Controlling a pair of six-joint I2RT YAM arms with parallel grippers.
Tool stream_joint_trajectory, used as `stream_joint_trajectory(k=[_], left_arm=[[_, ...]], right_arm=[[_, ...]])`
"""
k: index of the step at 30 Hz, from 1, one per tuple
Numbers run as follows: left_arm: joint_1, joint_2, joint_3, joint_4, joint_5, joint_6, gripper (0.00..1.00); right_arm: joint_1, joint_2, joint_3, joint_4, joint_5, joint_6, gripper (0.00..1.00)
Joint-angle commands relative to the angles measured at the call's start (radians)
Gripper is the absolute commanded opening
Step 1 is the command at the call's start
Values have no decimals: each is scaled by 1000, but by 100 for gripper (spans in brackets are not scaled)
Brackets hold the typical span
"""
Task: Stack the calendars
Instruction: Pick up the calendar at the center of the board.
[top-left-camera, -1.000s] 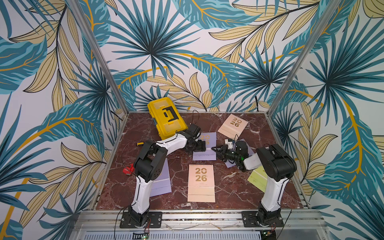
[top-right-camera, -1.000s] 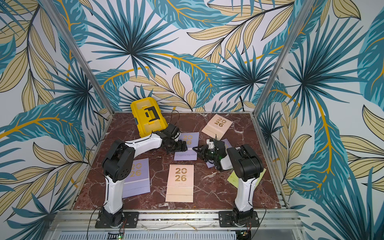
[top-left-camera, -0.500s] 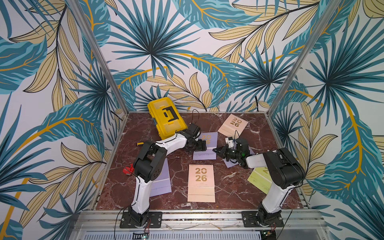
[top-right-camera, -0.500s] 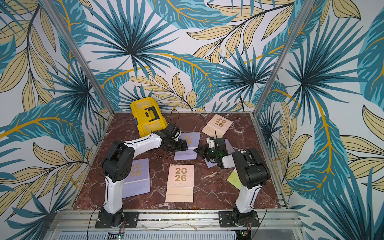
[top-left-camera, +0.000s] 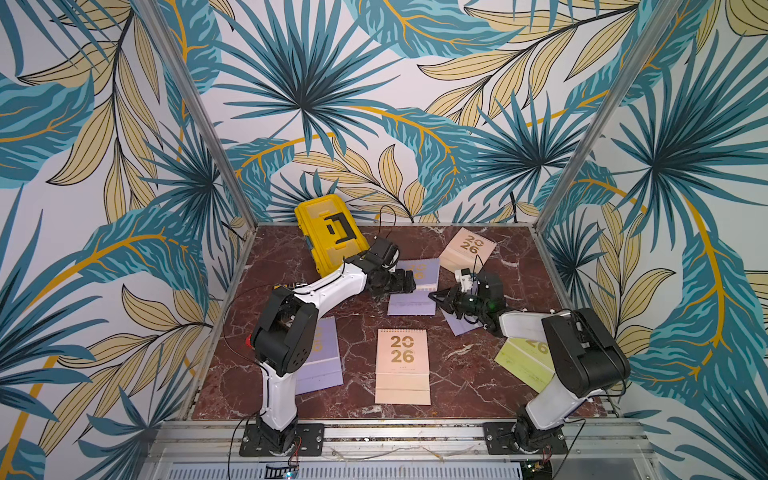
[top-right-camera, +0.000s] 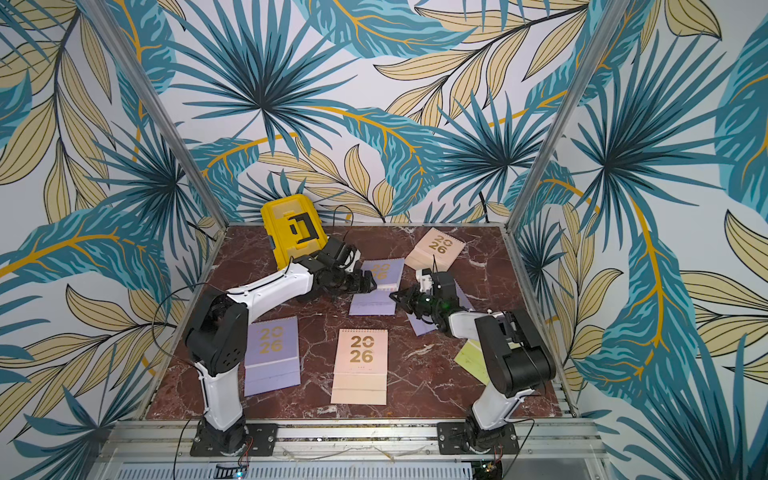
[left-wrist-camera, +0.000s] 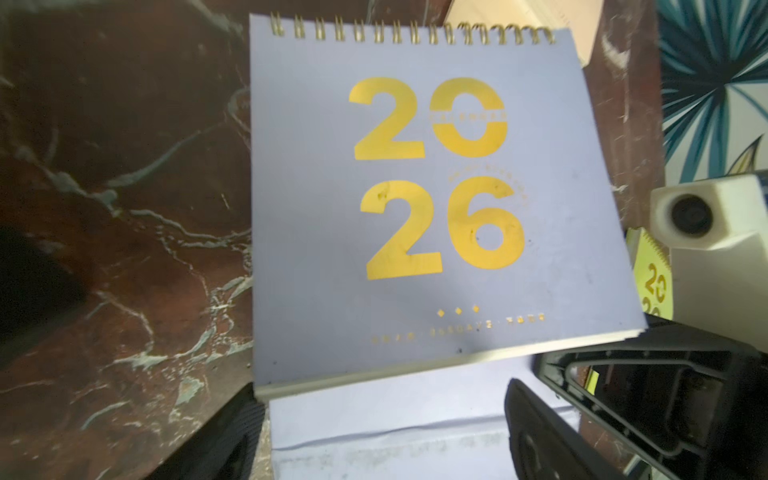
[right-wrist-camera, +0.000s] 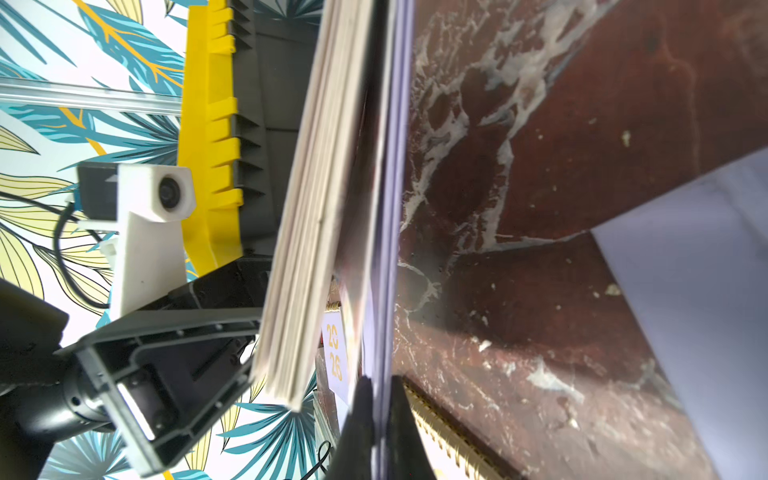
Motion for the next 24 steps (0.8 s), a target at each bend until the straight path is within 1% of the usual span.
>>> stream_joint_trajectory(k=[1, 5, 8, 10, 13, 17, 19, 24], left_arm=[[-22, -60, -11, 36, 11, 2, 92], [-36, -81, -29, 36, 11, -9, 92], [-51, -85, -36, 35, 5, -9, 93], [-62, -89, -35, 35, 2, -7, 97], [-80, -99, -38, 35, -4, -10, 98], [-94, -121, -61, 35, -19, -13, 100], [-96, -130, -72, 35, -21, -16, 99], [-102, -163, -89, 35, -32, -25, 100]], right_arm=[[4, -76, -13, -117, -8, -97, 0], [-4, -146, -55, -131, -4, -85, 0], [-8, -173, -79, -101, -13, -62, 0], [-11, -196, -89, -110, -4, -56, 0], [-39, -219, -113, -67, -2, -23, 0], [-73, -227, -72, -63, -49, -8, 0], [-74, -246, -52, -102, -49, -24, 0], [-77, -285, -51, -132, -53, -33, 0]])
